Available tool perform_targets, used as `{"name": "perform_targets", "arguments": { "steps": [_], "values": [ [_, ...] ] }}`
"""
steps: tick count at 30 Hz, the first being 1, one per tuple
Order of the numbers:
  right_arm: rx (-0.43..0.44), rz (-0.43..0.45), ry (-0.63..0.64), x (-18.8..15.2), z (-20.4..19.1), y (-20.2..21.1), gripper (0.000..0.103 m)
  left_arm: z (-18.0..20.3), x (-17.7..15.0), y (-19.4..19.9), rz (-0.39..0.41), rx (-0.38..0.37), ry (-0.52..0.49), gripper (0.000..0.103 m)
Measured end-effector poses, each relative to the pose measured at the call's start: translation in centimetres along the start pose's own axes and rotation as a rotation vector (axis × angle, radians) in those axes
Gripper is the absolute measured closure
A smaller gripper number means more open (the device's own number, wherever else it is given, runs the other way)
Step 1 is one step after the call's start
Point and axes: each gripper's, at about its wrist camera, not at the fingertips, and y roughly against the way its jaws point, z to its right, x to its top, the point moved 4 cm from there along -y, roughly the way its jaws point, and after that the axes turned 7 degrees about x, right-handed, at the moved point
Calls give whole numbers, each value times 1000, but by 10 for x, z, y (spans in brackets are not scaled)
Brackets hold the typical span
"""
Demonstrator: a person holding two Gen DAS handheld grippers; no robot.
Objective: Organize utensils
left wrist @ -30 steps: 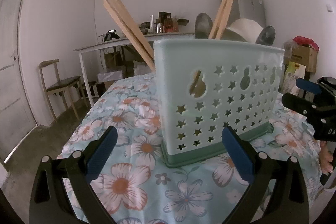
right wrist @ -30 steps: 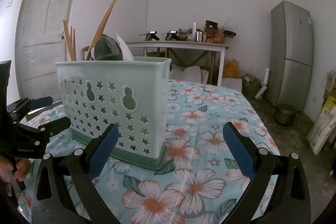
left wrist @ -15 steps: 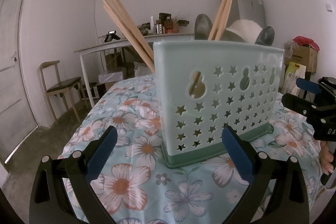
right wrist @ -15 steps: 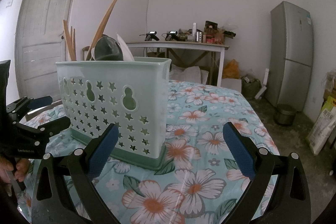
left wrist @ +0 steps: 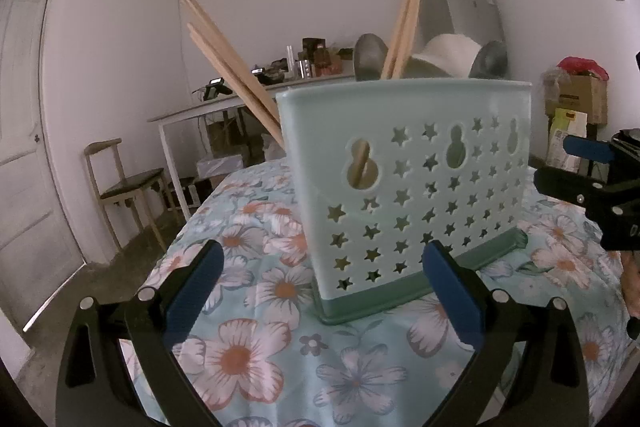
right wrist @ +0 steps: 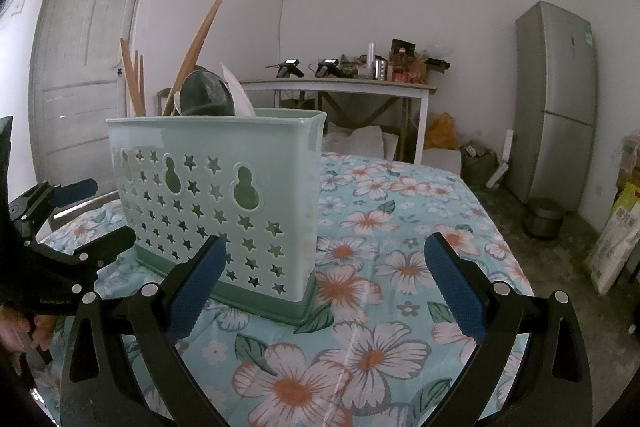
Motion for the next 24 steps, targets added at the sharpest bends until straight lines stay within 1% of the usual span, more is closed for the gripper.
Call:
{"name": "perform_targets", "arguments": {
  "steps": [5,7,11,16,24],
  "values": [
    [1,1,2,0,0,1,8,-6,-1,-6,-18,-21,37,5],
    [1,1,2,0,-1,-1,8,-5,-1,-6,-15,-11,34,5],
    [3,0,2,0,0,-1,8,0,-3,3,15,18,11,5],
    [1,2,3,0,0,-1,8,3,-4,10,47,8,12,5],
    [12,-5,-2,-1,0,-5,8,3,-3,7,31,1,22,5]
  ]
}}
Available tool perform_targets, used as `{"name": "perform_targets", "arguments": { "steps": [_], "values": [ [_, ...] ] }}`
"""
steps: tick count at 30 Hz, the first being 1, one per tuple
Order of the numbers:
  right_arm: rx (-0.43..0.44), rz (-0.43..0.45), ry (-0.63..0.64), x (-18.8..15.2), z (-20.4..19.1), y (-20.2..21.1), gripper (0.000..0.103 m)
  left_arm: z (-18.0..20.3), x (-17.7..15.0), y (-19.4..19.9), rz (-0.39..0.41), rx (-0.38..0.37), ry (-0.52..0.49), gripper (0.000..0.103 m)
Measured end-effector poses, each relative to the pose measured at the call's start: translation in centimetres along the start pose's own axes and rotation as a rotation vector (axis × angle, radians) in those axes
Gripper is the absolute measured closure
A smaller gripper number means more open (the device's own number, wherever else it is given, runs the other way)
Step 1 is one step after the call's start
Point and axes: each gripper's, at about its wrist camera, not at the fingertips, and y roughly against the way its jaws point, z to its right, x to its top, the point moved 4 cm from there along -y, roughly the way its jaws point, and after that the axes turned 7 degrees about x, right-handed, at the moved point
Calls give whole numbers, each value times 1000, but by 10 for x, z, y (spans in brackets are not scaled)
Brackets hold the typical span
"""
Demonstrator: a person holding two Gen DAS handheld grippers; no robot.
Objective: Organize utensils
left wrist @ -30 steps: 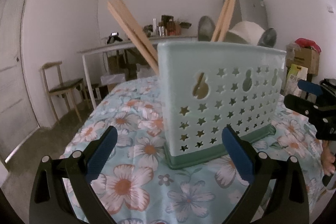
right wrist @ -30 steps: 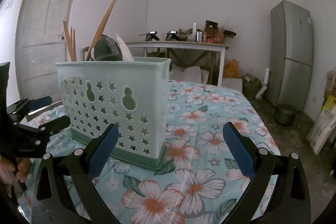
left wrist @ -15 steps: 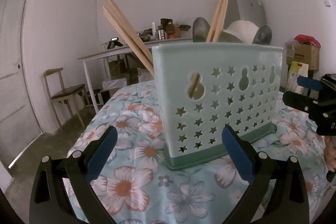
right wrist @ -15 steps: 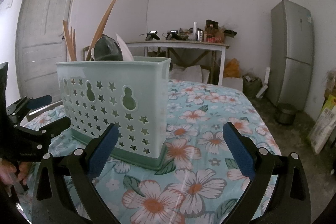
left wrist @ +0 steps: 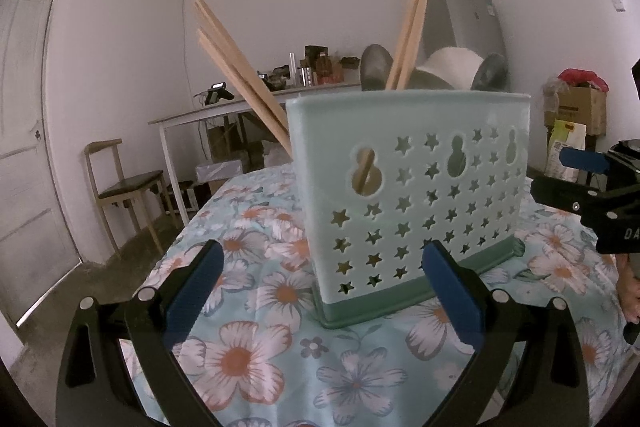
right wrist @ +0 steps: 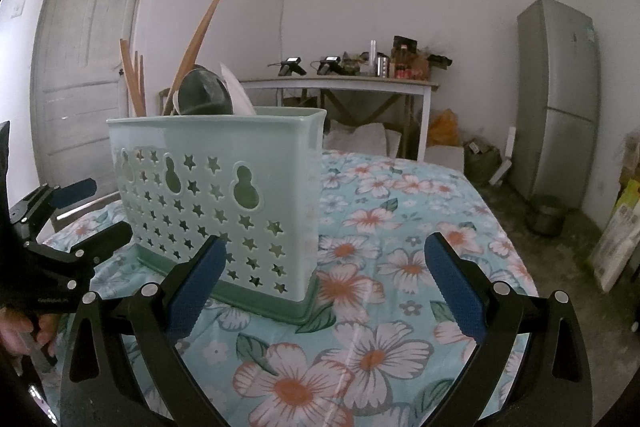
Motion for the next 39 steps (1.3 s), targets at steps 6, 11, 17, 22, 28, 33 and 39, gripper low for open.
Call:
{"name": "perform_targets", "arguments": {
  "steps": [6,11,17,22,28,33,39],
  "values": [
    [1,0,-2,0,0,-1,8,3,0,2,3,13,-12,5],
    [1,0,-1,0,-1,-1,8,5,0,3,9,21,-16,5],
    [1,0,0,0,-1,-1,8,6,0,3,9,20,-19,5],
    [-4,2,4,0,-1,-2,8,8,0,8,26,3,-36,5],
    [-3,-3,6,-1,-2,-4,8,9,2,8,23,-7,-41,5],
    [0,-6,-1,0,-1,-4,8,9,1,10,23,-4,-44,5],
    [-2,-5,3,1,0,-5,8,11,0,9,20,5,-53,5]
  ]
}}
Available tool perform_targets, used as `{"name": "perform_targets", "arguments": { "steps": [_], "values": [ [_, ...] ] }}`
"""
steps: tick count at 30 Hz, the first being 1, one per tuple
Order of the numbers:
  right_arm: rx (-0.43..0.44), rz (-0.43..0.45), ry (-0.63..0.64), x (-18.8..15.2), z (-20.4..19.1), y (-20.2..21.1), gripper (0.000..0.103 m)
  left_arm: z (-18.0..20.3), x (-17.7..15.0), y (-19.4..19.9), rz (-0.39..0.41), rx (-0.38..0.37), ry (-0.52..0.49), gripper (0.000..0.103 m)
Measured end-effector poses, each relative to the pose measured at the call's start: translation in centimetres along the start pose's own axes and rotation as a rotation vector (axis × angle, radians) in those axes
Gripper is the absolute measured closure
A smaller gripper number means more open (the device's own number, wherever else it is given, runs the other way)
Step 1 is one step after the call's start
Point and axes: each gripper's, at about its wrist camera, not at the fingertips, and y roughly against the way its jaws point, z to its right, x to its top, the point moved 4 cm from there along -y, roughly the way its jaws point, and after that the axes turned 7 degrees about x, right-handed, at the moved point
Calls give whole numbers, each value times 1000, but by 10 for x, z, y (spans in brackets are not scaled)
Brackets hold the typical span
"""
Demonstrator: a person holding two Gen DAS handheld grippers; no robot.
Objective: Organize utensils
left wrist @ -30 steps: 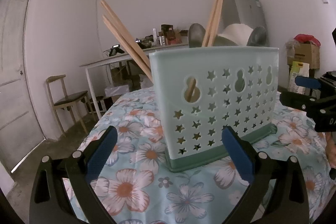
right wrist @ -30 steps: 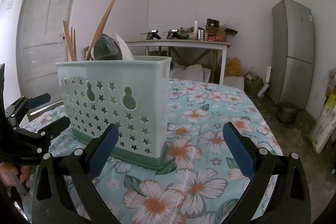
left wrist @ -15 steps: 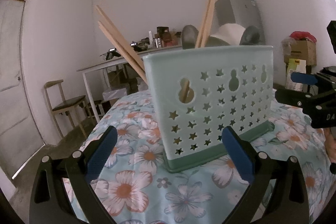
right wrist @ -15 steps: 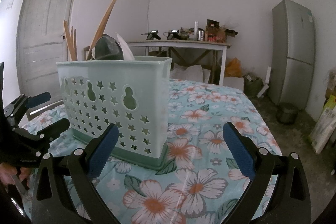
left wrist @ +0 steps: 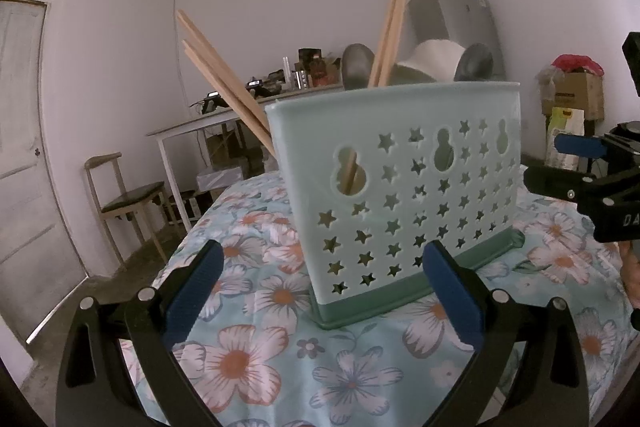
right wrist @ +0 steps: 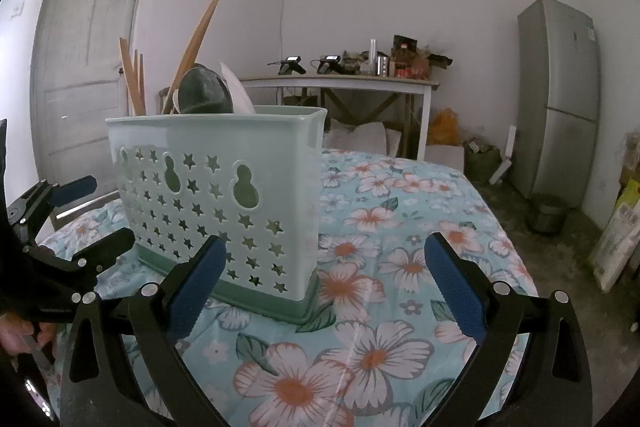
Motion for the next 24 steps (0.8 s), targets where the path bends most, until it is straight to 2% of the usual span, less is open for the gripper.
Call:
{"name": "perform_targets", "arguments": {
  "steps": [24],
  "values": [
    [-4,0,5,0,1,0,8,0,0,-4,-27,5,-4,5]
  ]
}}
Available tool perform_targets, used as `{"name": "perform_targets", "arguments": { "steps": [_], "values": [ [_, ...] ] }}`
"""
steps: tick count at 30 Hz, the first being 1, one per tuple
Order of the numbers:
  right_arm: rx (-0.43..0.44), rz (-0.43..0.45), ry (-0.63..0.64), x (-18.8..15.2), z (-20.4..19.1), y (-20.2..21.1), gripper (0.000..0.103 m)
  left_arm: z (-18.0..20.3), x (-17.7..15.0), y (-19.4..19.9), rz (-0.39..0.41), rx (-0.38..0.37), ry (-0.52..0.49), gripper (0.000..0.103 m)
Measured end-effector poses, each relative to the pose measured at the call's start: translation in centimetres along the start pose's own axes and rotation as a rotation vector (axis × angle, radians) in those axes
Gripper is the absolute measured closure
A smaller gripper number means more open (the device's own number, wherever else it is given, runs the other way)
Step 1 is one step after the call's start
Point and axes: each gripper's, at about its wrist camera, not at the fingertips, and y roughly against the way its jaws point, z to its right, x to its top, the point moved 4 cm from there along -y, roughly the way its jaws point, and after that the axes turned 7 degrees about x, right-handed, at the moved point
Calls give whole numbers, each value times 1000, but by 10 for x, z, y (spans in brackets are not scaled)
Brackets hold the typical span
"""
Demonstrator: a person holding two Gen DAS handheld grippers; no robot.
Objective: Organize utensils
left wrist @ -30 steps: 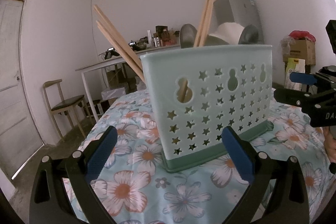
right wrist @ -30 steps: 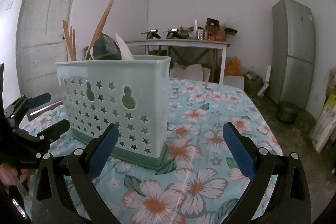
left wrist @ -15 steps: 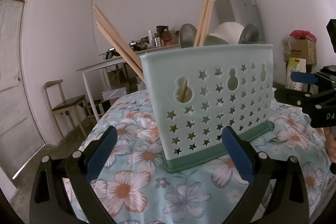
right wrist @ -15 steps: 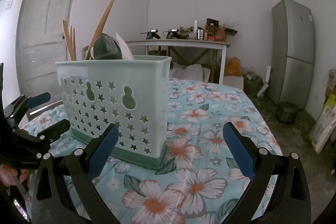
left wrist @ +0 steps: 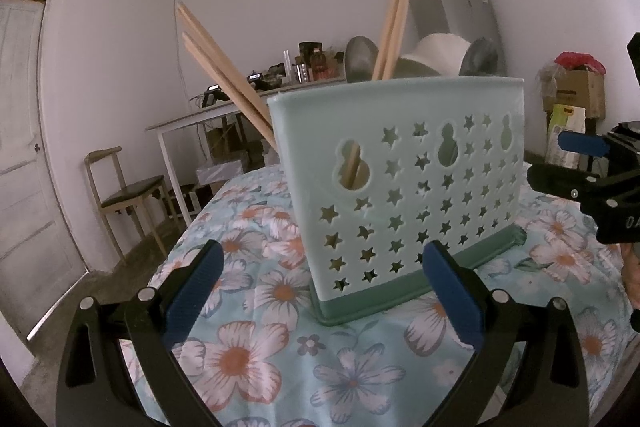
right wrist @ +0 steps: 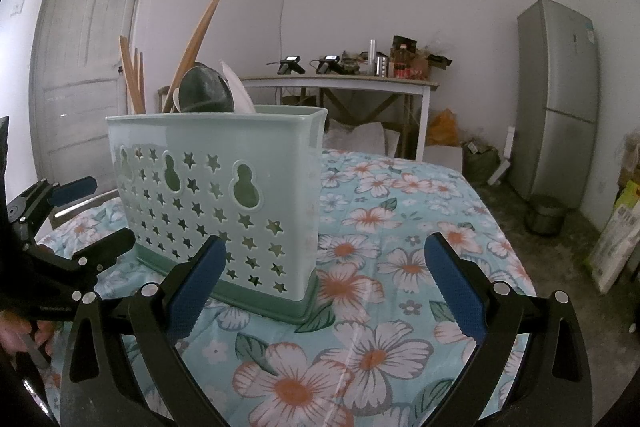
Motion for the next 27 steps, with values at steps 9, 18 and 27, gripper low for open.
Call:
{"name": "perform_targets", "arguments": {
  "steps": [9,18,27],
  "values": [
    [0,1,2,0,1,0,8,0,-1,-3,-13,-10,13,5],
    [-1,0,3,0,0,0,8,-2,-2,-6,-22,-20,21,5],
    [-2,0,5,0,0,1,8,-6,-3,-6,-32,-28,31,5]
  ]
}}
